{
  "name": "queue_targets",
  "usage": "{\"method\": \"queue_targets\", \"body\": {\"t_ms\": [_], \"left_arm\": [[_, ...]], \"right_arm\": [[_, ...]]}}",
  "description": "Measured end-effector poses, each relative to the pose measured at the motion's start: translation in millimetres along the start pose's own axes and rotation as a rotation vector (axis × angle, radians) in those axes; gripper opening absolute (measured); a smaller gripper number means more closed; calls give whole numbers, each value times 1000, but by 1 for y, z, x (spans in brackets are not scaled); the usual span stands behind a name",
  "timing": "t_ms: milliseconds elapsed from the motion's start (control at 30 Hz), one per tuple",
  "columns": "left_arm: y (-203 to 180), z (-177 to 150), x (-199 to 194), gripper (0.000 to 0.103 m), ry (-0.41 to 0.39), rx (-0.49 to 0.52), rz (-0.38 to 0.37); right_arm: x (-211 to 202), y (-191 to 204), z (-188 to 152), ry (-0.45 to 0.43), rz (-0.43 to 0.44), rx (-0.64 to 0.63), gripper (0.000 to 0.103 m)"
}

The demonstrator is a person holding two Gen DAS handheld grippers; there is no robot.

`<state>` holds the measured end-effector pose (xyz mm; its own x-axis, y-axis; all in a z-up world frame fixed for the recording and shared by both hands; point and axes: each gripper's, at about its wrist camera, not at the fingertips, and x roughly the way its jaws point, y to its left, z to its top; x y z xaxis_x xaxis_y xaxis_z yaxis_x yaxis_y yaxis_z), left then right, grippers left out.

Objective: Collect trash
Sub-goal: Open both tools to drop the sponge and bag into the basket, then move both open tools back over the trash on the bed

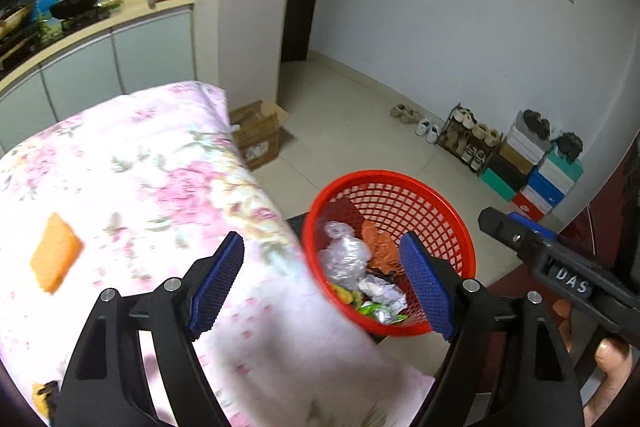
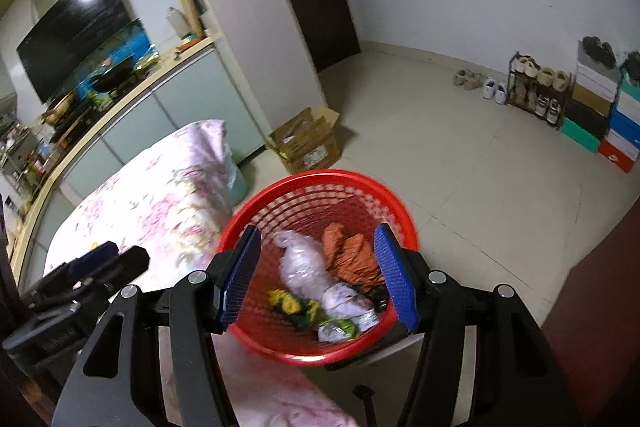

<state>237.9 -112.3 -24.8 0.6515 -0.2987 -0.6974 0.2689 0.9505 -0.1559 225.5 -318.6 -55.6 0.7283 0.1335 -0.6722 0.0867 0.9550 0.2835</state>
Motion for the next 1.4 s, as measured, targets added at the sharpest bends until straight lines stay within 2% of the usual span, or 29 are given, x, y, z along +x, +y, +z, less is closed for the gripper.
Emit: {"method": "queue_targets", "body": {"t_ms": [267, 533, 700, 967, 1100, 1267, 1300, 1400], "left_arm": [[54, -20, -62, 77, -49, -49, 74], [127, -53, -120, 77, -86, -113, 209], [184, -76, -150, 77, -96, -209, 294], [232, -117, -152, 77, -42, -322, 337], [242, -136, -136, 77, 11, -363, 309], [235, -146, -117, 76, 58, -346, 275], [232, -147, -113, 75, 66, -342, 265], [227, -151, -103, 61, 95, -336, 243]], "right_arm": [[-2, 51, -17, 32, 87, -85, 58], [4, 114, -44, 96, 173, -178, 58], [10, 150, -56, 128, 209, -225, 58], [29, 205, -72, 198, 280, -284, 58], [36, 224, -78, 220, 298, -306, 58], [48, 238, -83, 240, 291, -333, 58], [49, 238, -84, 242, 291, -337, 58], [54, 241, -89, 260, 300, -352, 58]]}}
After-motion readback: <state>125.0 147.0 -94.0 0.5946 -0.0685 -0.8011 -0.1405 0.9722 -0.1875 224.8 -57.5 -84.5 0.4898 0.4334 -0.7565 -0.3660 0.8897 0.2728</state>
